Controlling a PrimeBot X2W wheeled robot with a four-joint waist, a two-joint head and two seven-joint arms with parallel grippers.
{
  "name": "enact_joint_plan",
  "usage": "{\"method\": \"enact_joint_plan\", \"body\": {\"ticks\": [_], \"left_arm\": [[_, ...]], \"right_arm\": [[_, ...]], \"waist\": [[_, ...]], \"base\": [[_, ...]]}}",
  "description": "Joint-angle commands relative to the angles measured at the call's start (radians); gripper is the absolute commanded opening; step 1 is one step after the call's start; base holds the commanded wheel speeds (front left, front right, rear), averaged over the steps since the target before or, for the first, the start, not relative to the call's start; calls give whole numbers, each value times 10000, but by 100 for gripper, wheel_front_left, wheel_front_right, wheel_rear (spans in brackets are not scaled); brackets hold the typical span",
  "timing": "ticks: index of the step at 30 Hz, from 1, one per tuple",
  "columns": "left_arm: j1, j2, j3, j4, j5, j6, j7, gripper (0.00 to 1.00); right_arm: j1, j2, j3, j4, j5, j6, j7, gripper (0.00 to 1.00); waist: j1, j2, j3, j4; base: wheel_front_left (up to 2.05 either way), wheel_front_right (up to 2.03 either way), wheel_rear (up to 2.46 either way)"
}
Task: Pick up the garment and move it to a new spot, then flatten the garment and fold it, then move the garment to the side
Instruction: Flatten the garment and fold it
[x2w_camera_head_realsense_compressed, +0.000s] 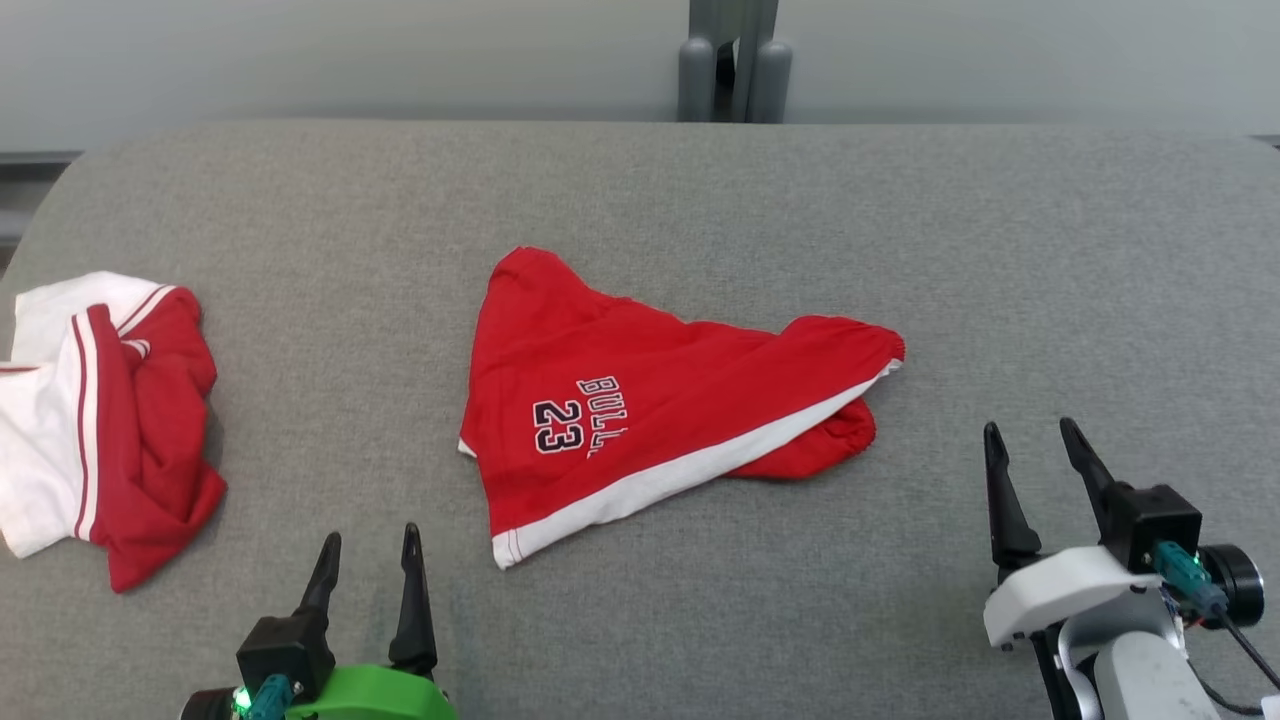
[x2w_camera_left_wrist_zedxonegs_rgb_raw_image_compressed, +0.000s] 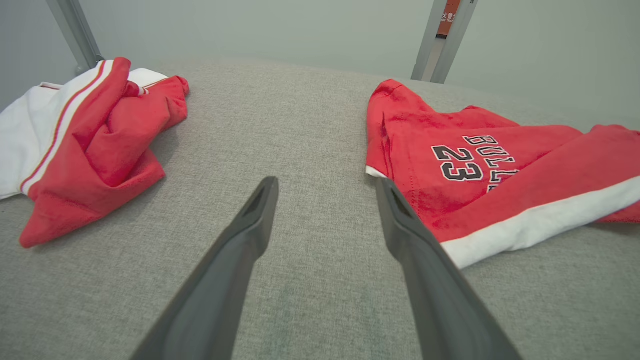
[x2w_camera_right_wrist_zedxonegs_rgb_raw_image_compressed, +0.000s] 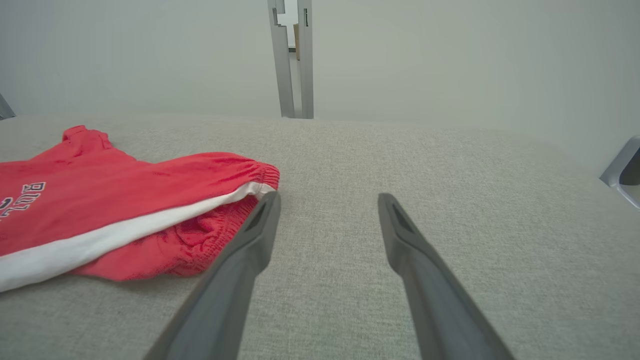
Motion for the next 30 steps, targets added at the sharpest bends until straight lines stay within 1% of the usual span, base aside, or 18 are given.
{"method": "enact_joint_plan", "body": {"ticks": [1, 6, 11, 13, 16, 21, 25, 30], "left_arm": [[256, 45, 53, 11, 75, -23, 5, 100], [599, 43, 27, -57, 204, -90, 5, 100], [683, 43, -62, -25, 244, -158, 5, 100], [654, 44, -200, 64, 106, -301, 5, 100], [448, 44, -489, 349, -197, -664, 5, 100], [-113, 45, -972, 1186, -927, -1127, 4, 100], [-439, 44, -1169, 1781, -1302, -1348, 4, 100], [-751, 47, -1157, 2265, -1518, -1487, 2, 100]], "right_arm": [[358, -14, 33, -198, 140, -17, 0, 100], [994, -6, 215, -427, 300, -16, 0, 100], [1022, -7, 386, -382, 375, -18, 0, 100], [960, -7, 476, -351, 434, -18, 0, 100], [791, -8, 664, -317, 503, -18, 0, 100], [419, -9, 892, -273, 628, -18, 0, 100], [241, -8, 969, -254, 615, -18, 0, 100], [103, -5, 929, -261, 605, -18, 0, 100]], "waist": [[0, 0, -693, -575], [0, 0, -898, -678], [0, 0, -902, -685], [0, 0, -859, -670], [0, 0, -640, -674], [0, 0, -125, -780], [0, 0, 132, -892], [0, 0, 446, -1035]], "base": [[0, 0, 0], [0, 0, 0], [0, 0, 0], [0, 0, 0], [0, 0, 0], [0, 0, 0], [0, 0, 0], [0, 0, 0]]}}
